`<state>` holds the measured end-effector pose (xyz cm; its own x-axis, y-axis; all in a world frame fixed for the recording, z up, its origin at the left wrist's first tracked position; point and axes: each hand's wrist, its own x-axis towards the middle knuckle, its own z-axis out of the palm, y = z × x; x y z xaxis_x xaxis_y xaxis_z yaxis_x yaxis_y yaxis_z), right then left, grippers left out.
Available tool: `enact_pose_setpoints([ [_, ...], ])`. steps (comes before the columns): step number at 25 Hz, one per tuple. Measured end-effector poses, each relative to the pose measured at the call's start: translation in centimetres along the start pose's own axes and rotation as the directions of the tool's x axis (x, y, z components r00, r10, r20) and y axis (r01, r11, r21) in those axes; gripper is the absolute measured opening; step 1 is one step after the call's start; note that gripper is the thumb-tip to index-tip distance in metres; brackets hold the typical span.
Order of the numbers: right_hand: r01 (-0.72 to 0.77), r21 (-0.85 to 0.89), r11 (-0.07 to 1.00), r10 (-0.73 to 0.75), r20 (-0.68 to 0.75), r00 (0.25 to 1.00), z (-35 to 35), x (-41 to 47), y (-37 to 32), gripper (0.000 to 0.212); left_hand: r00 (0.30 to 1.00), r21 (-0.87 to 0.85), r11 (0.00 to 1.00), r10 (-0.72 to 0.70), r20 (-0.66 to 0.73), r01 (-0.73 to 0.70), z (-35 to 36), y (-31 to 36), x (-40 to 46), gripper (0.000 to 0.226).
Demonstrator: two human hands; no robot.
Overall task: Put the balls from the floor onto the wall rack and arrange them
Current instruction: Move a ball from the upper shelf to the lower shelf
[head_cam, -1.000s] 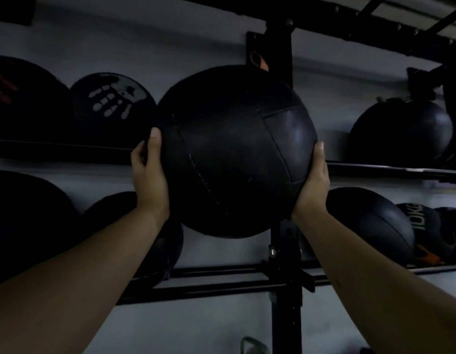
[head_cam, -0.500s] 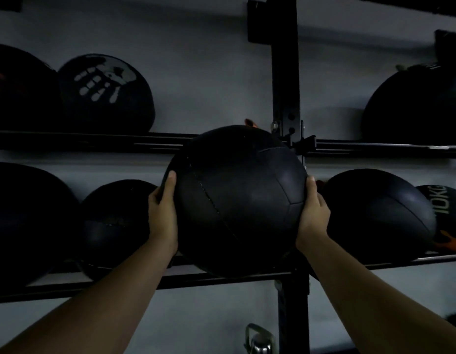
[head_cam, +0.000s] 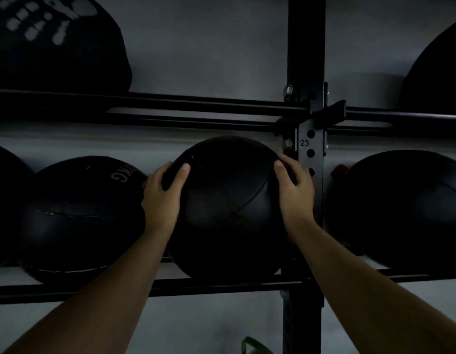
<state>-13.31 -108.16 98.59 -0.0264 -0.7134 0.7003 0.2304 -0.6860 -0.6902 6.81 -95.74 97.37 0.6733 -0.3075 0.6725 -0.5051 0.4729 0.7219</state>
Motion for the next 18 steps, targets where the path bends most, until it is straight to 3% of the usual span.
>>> enact_pose_setpoints([
  [3,0.020,-0.133,0.991,-0.023,-0.018,1.000,1.3,0.9,0.3,0.037,0.993,0.078,0.997,-0.021,-0.115,0.030,0.8,-0.9,1.2,0.072],
  [6,0.006,-0.155,0.988,-0.010,-0.027,1.000,1.1,0.8,-0.2,0.036,0.990,0.160,0.987,0.001,-0.138,0.021,1.0,-0.5,1.1,0.078],
  [9,0.010,-0.166,0.986,-0.007,0.018,1.000,0.6,0.6,-0.3,0.034,0.998,0.193,0.981,0.046,-0.052,-0.035,0.4,-0.1,0.9,0.071],
  [13,0.038,-0.232,0.972,-0.006,0.138,0.990,-0.5,0.4,-0.7,0.047,0.993,0.133,0.991,0.003,0.120,-0.019,-0.3,0.8,0.3,0.062],
  [18,0.009,-0.276,0.961,0.047,0.197,0.979,-2.3,-2.5,-0.1,0.065,0.979,0.264,0.964,-0.036,0.198,-0.018,-2.0,0.5,-2.9,0.067],
])
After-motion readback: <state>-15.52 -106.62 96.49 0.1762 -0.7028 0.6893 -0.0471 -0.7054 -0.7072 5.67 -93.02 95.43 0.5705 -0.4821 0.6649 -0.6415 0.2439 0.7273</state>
